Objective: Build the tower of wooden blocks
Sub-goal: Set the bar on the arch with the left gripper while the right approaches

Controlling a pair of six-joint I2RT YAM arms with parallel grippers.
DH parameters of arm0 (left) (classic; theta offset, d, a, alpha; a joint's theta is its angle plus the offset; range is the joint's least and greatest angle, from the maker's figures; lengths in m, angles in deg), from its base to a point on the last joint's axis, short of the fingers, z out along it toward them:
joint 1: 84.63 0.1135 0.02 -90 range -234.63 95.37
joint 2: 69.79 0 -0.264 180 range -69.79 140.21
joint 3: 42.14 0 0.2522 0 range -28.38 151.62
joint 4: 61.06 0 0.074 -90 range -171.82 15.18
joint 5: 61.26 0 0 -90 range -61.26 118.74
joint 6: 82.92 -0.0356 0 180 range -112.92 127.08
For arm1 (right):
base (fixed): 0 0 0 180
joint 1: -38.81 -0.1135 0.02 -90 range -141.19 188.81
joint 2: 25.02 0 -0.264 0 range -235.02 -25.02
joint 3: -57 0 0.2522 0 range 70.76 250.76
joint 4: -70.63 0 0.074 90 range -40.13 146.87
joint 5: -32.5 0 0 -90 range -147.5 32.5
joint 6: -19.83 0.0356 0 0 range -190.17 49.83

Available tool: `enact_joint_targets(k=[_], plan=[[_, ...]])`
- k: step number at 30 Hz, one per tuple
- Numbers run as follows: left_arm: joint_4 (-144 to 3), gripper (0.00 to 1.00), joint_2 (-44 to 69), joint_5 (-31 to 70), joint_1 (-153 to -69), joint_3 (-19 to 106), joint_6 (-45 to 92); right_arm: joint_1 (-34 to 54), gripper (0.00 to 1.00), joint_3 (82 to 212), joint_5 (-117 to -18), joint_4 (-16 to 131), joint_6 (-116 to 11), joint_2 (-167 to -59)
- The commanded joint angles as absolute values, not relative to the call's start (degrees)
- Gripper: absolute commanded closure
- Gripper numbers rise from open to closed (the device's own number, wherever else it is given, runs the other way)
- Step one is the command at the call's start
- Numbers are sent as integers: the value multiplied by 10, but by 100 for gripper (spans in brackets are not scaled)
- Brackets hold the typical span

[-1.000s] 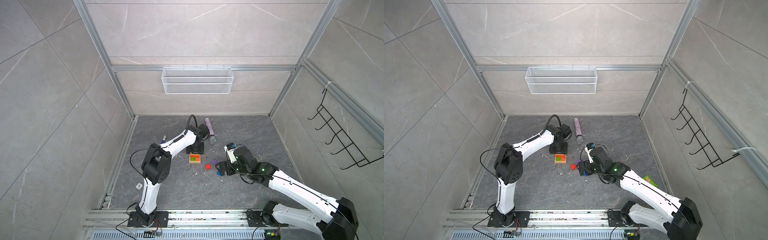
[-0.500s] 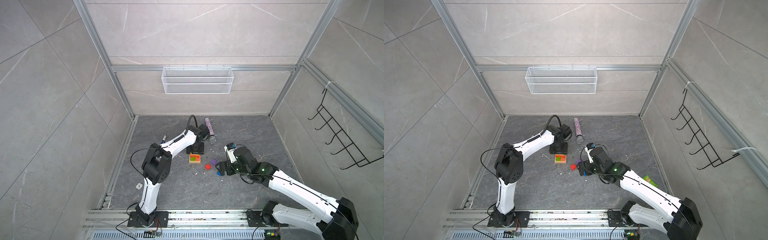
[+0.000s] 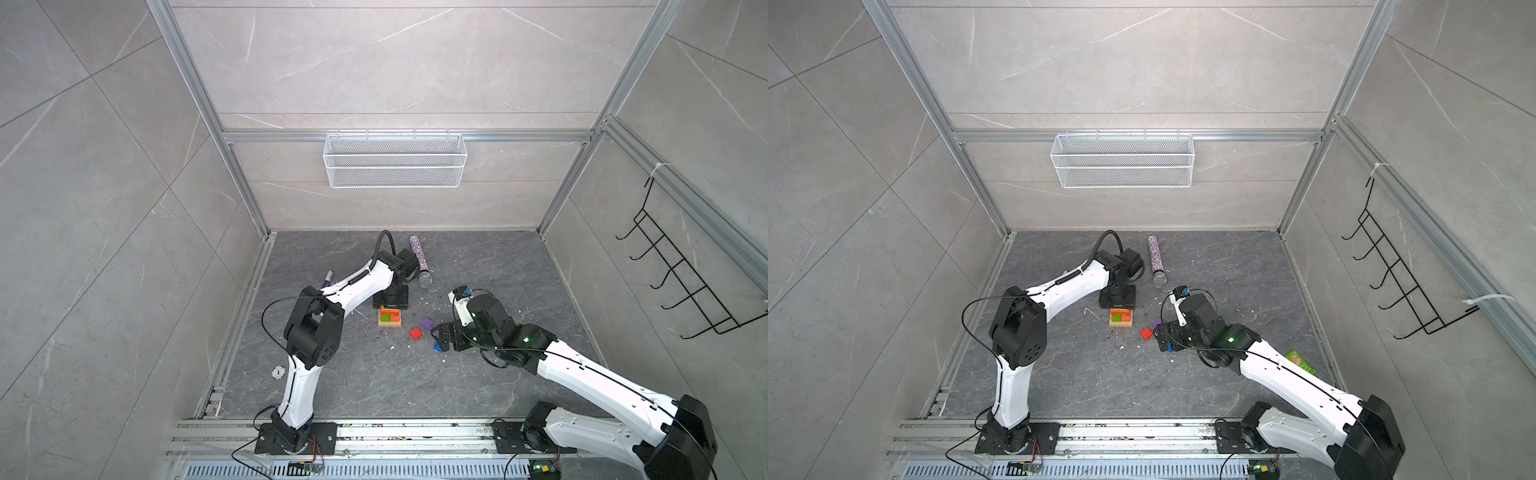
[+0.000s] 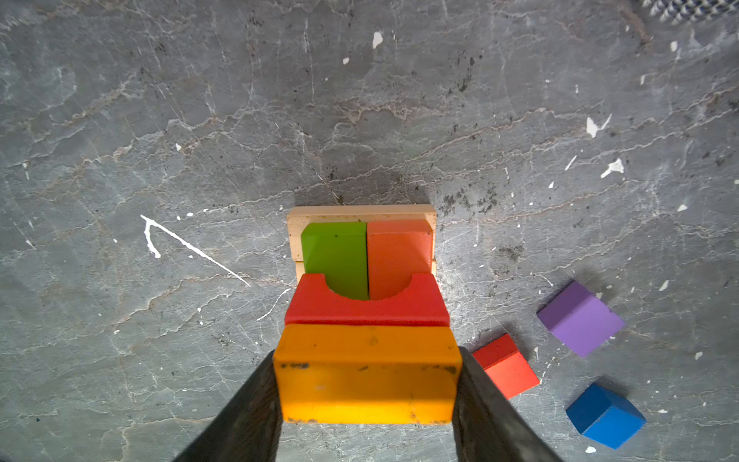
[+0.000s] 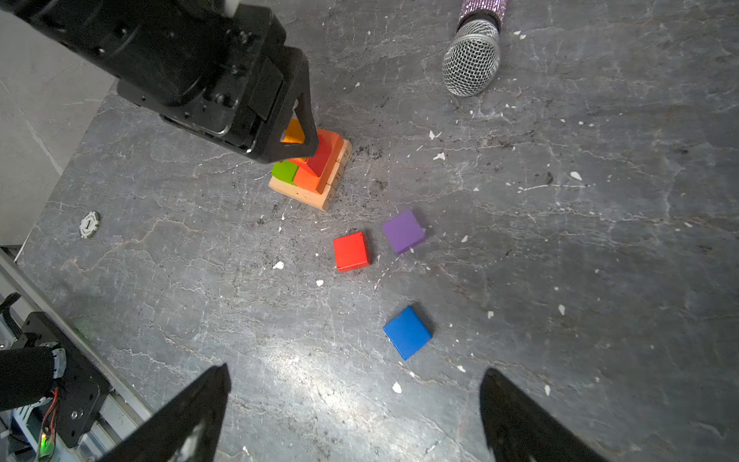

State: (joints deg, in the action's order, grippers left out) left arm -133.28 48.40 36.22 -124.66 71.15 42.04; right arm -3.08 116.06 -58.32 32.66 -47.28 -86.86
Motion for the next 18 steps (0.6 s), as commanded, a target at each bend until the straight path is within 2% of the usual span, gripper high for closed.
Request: enact_joint_targets(k=[1, 9, 18], plan=[[-1342, 43, 485, 376, -1249, 729, 433, -34, 1, 1151, -574, 315, -469, -864], [-1347, 29, 487, 377, -1249, 730, 434, -34, 1, 1153, -574, 314, -469, -864], [-1353, 18, 482, 384, -1249, 731, 433, -34, 1, 1159, -575, 312, -472, -870]])
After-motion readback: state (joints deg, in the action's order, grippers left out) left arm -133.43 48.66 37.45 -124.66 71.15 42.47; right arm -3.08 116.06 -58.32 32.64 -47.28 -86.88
